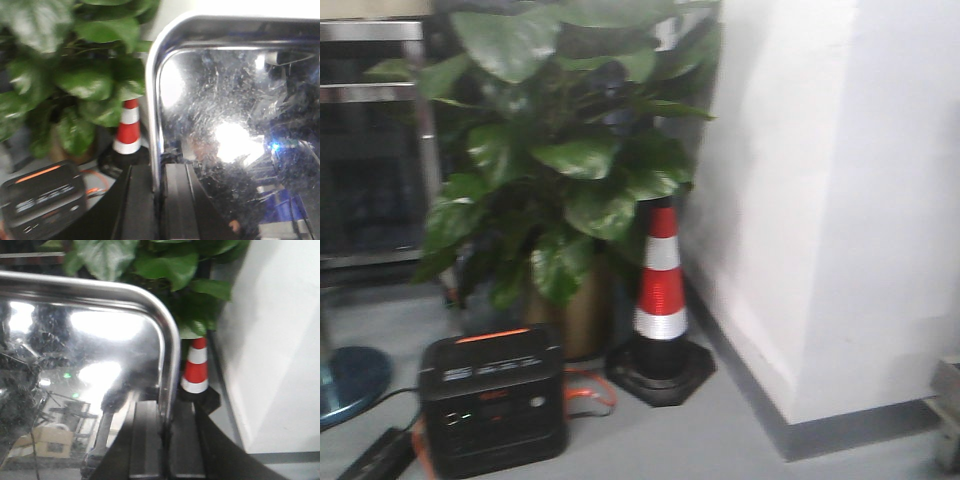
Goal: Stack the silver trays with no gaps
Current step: 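Keep holding the tray while turning past the plant and cone, then drive the held silver tray up to the rack of blue bins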
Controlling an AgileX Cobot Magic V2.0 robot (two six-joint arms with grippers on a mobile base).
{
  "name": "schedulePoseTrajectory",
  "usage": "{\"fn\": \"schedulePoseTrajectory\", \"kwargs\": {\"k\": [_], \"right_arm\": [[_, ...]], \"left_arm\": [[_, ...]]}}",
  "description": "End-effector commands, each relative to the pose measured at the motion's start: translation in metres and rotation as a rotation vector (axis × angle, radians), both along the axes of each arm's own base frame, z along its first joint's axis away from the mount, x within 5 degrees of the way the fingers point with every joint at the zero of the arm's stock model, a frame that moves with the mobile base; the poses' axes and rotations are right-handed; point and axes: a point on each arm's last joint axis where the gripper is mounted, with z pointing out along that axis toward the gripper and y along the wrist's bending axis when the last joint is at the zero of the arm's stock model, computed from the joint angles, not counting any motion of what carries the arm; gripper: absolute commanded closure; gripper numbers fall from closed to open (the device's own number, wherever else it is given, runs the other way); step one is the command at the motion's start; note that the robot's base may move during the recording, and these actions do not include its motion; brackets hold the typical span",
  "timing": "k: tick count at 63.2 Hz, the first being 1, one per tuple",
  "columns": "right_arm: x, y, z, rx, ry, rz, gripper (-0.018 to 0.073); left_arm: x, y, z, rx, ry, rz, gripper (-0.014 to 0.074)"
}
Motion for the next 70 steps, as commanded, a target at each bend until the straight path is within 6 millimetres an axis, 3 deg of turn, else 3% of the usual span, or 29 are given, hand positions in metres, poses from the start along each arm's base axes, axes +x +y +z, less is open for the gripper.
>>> {"fn": "schedulePoseTrajectory", "kwargs": {"k": [1,70], "right_arm": [[-0.0072,0.0317,0.0315,0.193,-0.273,0.317,0.0637],[-0.0072,0.0317,0.0315,0.193,-0.273,0.317,0.0637]], "left_arm": [[-0.0032,-0.0081,0.0136,-0.065,-0.093,-0.067,0.0614],[-0.0032,-0.0081,0.0136,-0.065,-0.093,-0.067,0.0614]]}}
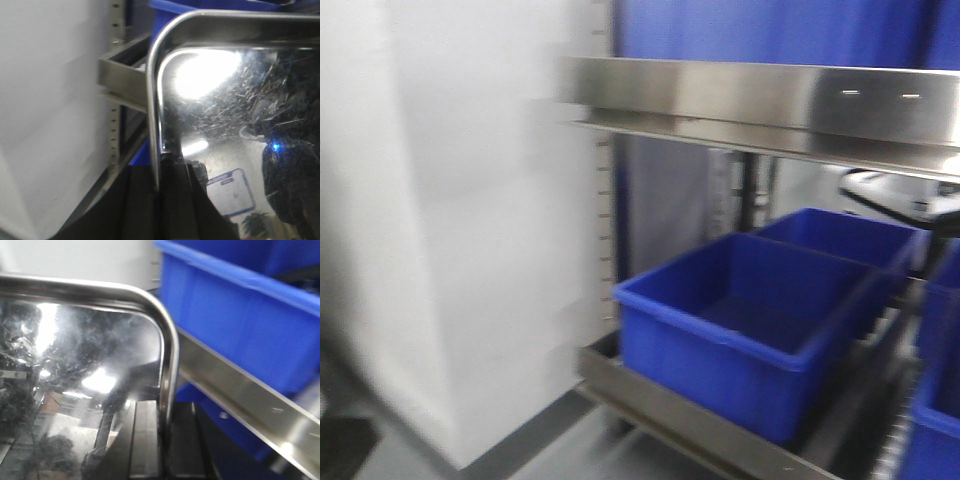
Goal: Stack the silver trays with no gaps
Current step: 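Drive the held silver tray up to the rack of blue bins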
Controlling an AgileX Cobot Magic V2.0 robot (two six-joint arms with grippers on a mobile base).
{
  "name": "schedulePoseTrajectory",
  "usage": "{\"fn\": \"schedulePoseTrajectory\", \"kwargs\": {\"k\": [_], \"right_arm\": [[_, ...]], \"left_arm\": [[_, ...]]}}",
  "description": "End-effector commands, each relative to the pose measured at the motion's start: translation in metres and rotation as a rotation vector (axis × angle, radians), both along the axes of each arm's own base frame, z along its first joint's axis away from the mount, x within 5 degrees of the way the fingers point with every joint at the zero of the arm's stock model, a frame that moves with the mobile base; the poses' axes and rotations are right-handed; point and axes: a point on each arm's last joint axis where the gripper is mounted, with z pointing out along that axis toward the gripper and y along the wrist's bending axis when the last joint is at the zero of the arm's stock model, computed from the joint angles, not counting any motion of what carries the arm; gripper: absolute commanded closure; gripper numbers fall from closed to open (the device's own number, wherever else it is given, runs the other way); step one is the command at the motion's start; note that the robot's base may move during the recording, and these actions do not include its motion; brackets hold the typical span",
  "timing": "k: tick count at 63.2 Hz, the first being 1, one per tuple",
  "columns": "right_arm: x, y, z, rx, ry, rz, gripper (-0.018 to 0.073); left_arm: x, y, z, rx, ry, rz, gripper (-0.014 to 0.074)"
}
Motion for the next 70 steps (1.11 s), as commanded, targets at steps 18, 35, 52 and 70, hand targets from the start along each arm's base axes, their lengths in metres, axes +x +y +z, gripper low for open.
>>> {"fn": "schedulePoseTrajectory", "kwargs": {"k": [18,35,52,70], "right_arm": [[-0.0072,0.0317,0.0315,0.193,-0.273,0.317,0.0637],[-0.0072,0.0317,0.0315,0.193,-0.273,0.317,0.0637],[-0.0072,0.0317,0.0315,0.193,-0.273,0.317,0.0637],[-0.0072,0.0317,0.0315,0.193,-0.273,0.317,0.0637]], "left_arm": [[-0.0032,-0.0081,0.0136,-0.065,-0.093,-0.067,0.0614],[-0.0032,-0.0081,0.0136,-0.065,-0.093,-0.067,0.0614],[-0.0032,-0.0081,0.0136,-0.065,-0.093,-0.067,0.0614],[-0.0032,-0.0081,0.0136,-0.065,-0.093,-0.067,0.0614]]}}
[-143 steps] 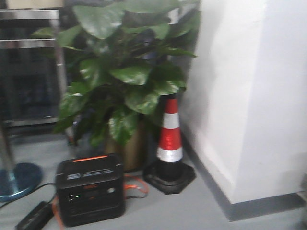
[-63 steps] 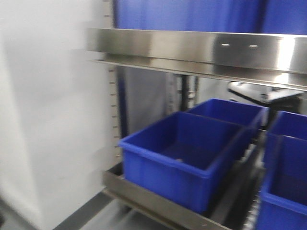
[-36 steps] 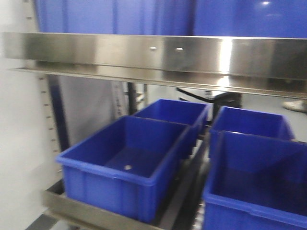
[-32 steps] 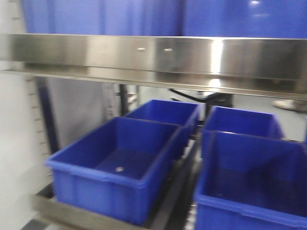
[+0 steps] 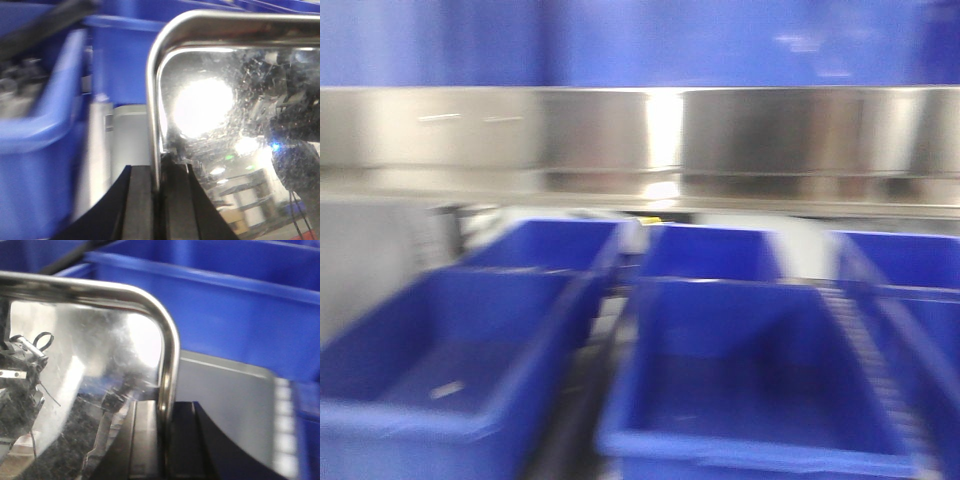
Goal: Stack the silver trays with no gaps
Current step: 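Drive the held silver tray up to the rack of blue bins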
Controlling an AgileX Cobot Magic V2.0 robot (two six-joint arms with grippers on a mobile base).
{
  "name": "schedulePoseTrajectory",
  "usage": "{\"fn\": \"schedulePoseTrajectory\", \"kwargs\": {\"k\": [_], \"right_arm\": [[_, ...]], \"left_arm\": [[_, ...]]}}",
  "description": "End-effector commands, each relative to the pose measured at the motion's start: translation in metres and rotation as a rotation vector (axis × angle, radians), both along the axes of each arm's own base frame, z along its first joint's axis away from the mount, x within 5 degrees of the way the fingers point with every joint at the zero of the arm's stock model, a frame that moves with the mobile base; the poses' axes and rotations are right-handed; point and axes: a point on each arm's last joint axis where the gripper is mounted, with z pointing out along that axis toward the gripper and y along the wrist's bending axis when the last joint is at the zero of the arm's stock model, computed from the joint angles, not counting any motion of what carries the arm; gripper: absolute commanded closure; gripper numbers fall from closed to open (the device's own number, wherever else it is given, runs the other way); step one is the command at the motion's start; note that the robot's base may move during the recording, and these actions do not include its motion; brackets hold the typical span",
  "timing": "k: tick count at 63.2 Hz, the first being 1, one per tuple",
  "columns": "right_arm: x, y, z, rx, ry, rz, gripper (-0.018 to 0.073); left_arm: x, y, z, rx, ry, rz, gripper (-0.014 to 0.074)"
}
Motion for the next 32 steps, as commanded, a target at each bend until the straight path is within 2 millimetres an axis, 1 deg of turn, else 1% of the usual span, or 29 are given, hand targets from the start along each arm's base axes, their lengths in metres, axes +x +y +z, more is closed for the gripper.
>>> {"fn": "schedulePoseTrajectory", "kwargs": {"k": [1,32], "right_arm": [[-0.0072,0.0317,0.0315,0.193,-0.273,0.317,0.0637],[-0.0072,0.0317,0.0315,0.193,-0.273,0.317,0.0637]], "left_arm": [[-0.0032,-0.0081,0.0136,-0.065,-0.093,-0.067,0.0614],[-0.0032,-0.0081,0.0136,-0.065,-0.093,-0.067,0.0614]]}}
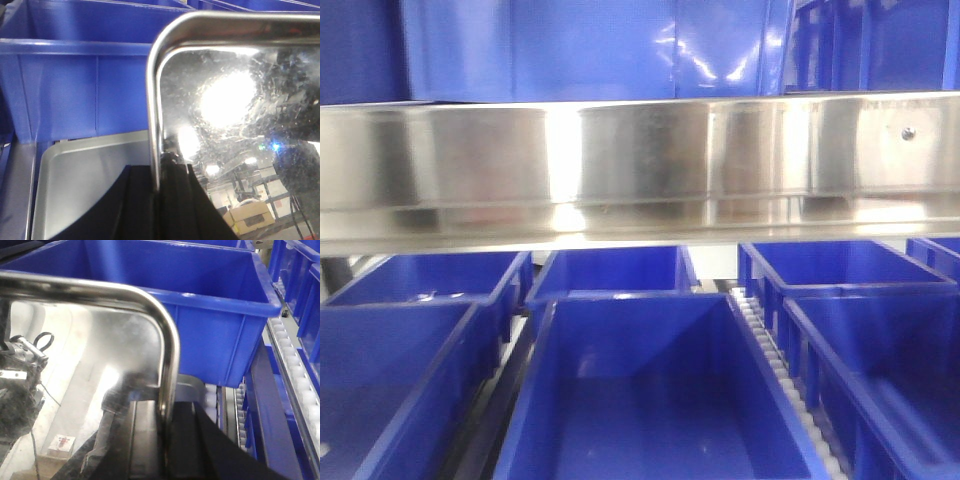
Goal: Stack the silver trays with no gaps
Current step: 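Drive the held silver tray up to the rack of blue bins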
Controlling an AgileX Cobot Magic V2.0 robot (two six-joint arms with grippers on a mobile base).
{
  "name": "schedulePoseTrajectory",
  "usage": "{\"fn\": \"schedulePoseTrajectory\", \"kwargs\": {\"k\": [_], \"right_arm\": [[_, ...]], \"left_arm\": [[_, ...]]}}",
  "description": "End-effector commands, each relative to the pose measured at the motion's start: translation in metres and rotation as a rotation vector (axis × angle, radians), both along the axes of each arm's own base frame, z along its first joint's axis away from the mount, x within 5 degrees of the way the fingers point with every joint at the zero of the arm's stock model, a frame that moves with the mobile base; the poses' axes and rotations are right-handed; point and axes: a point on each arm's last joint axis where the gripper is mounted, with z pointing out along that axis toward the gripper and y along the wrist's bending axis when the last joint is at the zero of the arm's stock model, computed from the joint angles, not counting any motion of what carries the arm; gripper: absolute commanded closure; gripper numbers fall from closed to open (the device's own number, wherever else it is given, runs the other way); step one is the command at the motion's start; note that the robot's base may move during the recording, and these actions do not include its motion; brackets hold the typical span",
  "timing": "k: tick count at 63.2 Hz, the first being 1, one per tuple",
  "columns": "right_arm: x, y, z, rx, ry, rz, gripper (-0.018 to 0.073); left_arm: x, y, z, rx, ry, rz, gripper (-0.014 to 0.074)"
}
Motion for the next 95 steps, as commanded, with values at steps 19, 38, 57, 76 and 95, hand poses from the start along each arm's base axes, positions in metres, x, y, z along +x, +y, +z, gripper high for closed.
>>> {"fn": "schedulePoseTrajectory", "kwargs": {"k": [19,38,57,76,95], "right_arm": [[-0.0072,0.0317,0.0315,0.193,-0.273,0.317,0.0637],[-0.0072,0.0317,0.0315,0.193,-0.273,0.317,0.0637],[-0.0072,0.0317,0.0315,0.193,-0.273,0.317,0.0637],[-0.0072,0.0317,0.0315,0.193,-0.273,0.317,0.0637],[-0.0072,0.0317,0.0315,0.193,-0.273,0.317,0.0637]], "left_arm": [[-0.0032,-0.0081,0.0136,-0.065,-0.093,-0.067,0.0614],[-0.0032,-0.0081,0.0136,-0.065,-0.093,-0.067,0.0614],[-0.0032,-0.0081,0.0136,-0.065,-0.093,-0.067,0.0614],[-0.0032,-0.0081,0.0136,-0.065,-0.093,-0.067,0.0614],[-0.0032,-0.0081,0.0136,-0.065,-0.093,-0.067,0.0614]]}}
